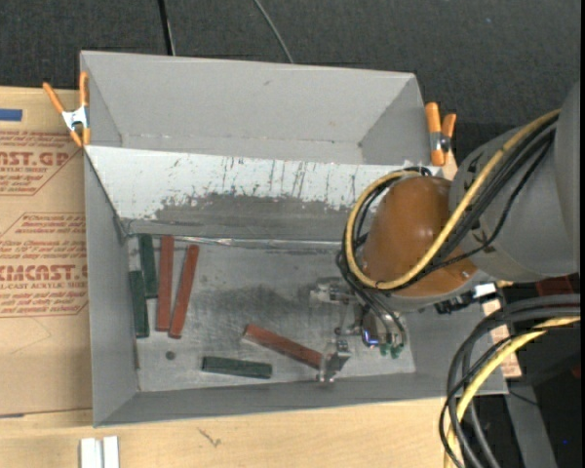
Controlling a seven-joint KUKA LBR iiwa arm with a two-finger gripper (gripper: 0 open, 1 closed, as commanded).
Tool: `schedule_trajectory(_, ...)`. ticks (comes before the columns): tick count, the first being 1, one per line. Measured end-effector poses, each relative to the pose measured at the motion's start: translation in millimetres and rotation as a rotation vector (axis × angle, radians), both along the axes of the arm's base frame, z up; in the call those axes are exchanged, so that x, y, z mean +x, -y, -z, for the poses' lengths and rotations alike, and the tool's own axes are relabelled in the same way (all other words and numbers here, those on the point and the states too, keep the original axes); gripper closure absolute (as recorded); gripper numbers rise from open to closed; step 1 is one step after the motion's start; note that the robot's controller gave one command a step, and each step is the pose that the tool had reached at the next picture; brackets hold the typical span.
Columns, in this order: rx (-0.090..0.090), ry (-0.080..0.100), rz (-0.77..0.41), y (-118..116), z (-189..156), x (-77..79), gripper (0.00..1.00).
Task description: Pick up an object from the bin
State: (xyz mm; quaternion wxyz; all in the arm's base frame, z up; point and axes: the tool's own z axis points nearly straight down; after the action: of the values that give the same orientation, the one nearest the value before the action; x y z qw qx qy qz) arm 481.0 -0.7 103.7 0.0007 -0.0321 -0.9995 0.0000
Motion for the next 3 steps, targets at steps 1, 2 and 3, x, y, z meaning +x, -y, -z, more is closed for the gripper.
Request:
schedule_trajectory(1, 0.001, 0.003, 0.134, 3.6, 28.4, 1.1, 0.0)
schedule_trajectory(2, 0.001, -0.007, 0.172, -1.5, 32.1, -3.2, 1.0)
schedule_trajectory(3, 0.001, -0.007, 0.173, -1.4, 32.1, -3.2, 1.0)
